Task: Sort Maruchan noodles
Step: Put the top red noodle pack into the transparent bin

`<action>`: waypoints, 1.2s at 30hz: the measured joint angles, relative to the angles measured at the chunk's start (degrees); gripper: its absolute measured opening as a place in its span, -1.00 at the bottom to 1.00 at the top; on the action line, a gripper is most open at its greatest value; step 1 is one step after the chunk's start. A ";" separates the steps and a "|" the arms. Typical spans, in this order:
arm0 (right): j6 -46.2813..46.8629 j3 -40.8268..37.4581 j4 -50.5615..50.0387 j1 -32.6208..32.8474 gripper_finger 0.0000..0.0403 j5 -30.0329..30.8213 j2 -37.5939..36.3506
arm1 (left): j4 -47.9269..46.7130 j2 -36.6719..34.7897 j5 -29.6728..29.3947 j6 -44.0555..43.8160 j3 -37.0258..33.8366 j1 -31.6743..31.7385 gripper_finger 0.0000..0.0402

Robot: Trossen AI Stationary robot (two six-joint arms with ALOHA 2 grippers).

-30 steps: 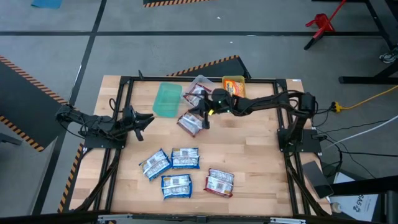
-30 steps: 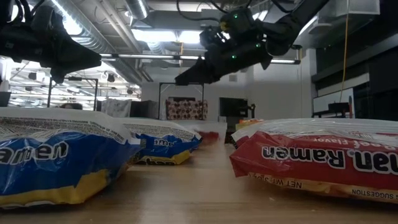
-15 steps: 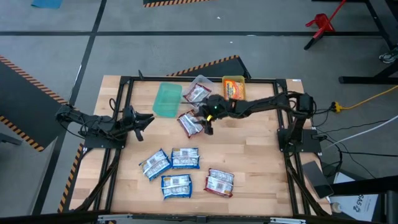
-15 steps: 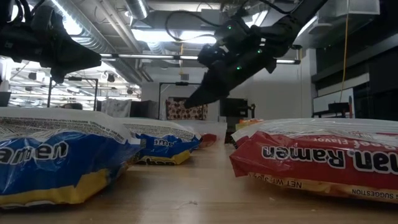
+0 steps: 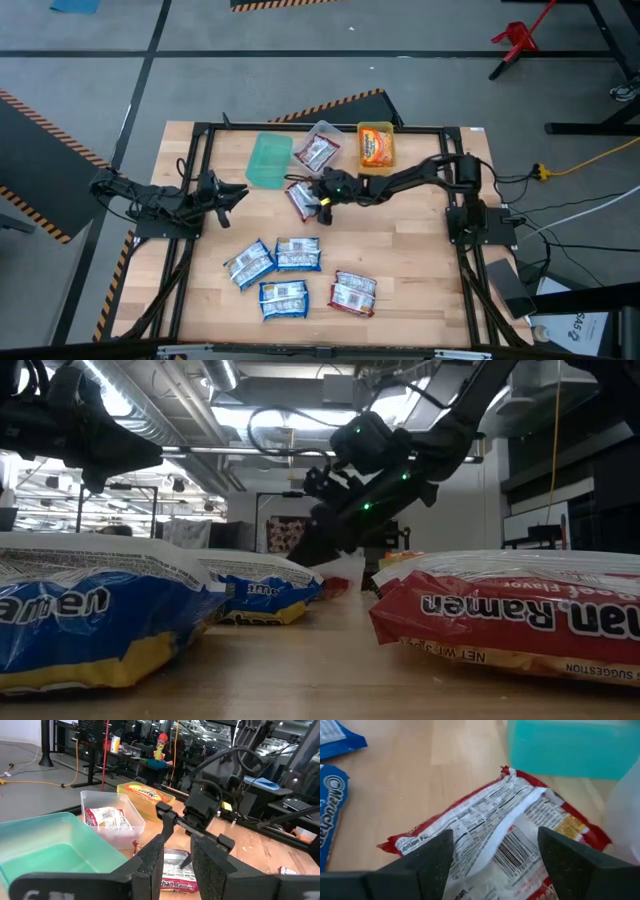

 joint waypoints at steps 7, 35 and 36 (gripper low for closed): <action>3.77 0.33 -0.16 0.04 0.26 2.42 1.74 | 0.00 0.00 0.00 0.02 0.00 -0.01 -0.55; 5.99 -0.29 -4.23 -0.07 -1.00 -2.56 -4.72 | 0.00 0.00 0.02 0.04 0.00 0.00 -0.55; 5.98 -0.23 -4.14 -0.07 -1.00 -2.50 -5.48 | 0.00 0.00 0.04 0.04 0.00 -0.02 -0.55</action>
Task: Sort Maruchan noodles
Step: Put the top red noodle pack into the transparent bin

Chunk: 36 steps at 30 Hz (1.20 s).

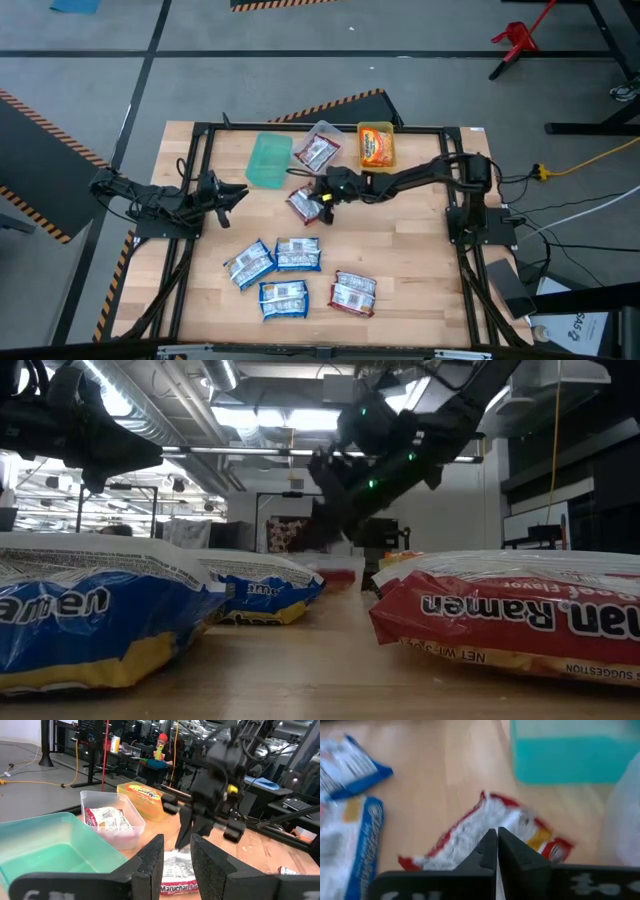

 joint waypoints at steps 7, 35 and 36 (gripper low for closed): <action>-0.14 0.13 0.94 -0.07 -1.00 1.08 -2.11 | 0.00 0.00 0.00 0.02 0.00 0.00 -0.55; 1.48 3.79 11.29 2.99 0.61 8.99 11.93 | 0.02 0.00 0.87 0.02 0.00 0.00 -0.55; 1.69 4.11 11.99 2.99 0.60 9.06 12.73 | 0.02 0.00 0.87 0.02 0.00 0.00 -0.55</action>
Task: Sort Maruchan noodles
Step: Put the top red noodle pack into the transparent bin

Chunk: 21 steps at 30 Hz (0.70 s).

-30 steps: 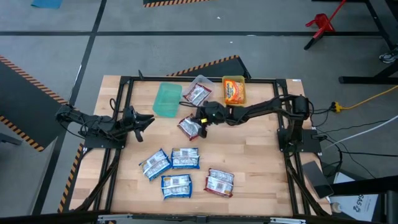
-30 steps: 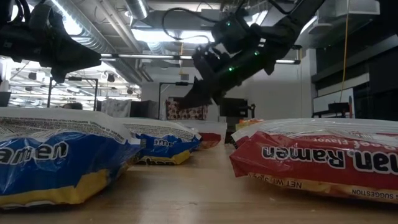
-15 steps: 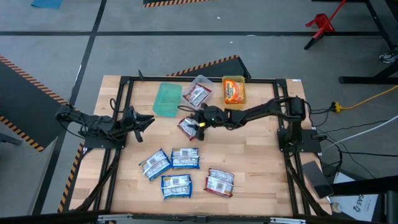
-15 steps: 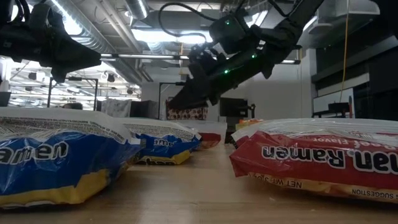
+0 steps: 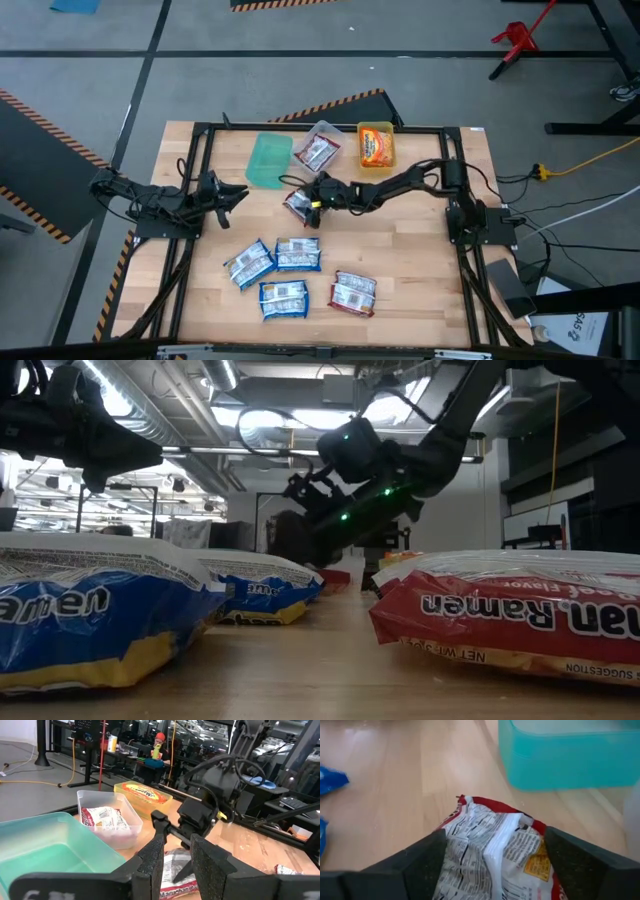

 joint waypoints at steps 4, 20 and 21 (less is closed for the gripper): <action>1.54 0.87 -2.07 0.03 0.41 1.63 0.86 | 0.00 0.00 -0.01 0.01 0.00 0.01 -0.55; -0.44 0.69 -4.49 -0.02 -0.96 2.30 0.97 | 0.02 0.00 0.32 0.00 0.00 0.01 -0.55; -0.44 0.68 -4.49 0.00 -0.97 1.95 0.97 | 0.02 0.00 0.42 0.00 0.00 0.01 -0.55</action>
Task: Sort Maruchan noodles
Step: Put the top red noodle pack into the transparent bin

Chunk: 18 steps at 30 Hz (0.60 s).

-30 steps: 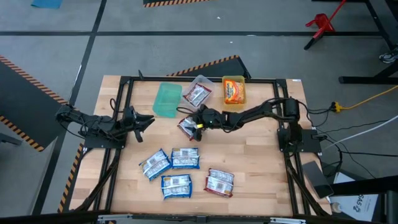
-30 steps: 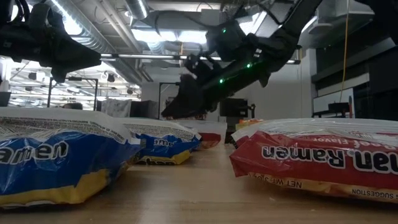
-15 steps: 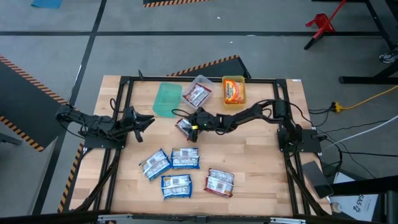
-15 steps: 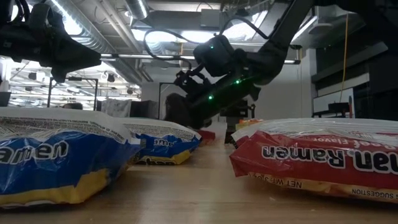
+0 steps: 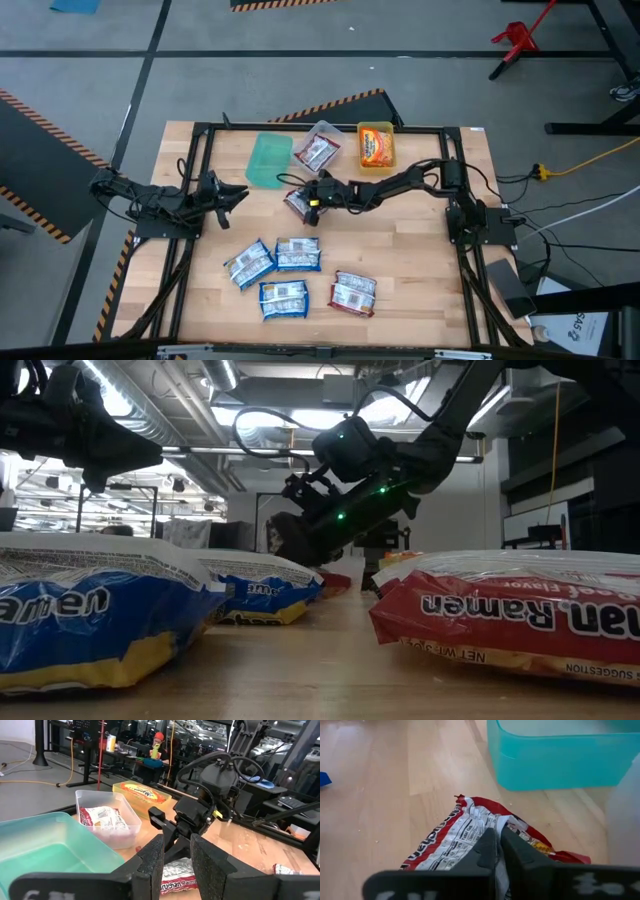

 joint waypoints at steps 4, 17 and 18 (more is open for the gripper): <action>-0.02 -0.15 -0.28 0.31 -0.99 -0.12 -1.49 | 0.00 0.00 0.02 0.00 0.00 0.01 -0.55; -2.11 -0.44 -4.78 0.31 -0.99 -0.96 -9.89 | 0.01 0.02 0.02 0.02 0.00 0.00 -0.55; -2.69 -0.44 -4.79 0.31 -0.99 -0.82 -10.28 | 0.00 0.02 0.02 0.02 0.00 0.01 -0.55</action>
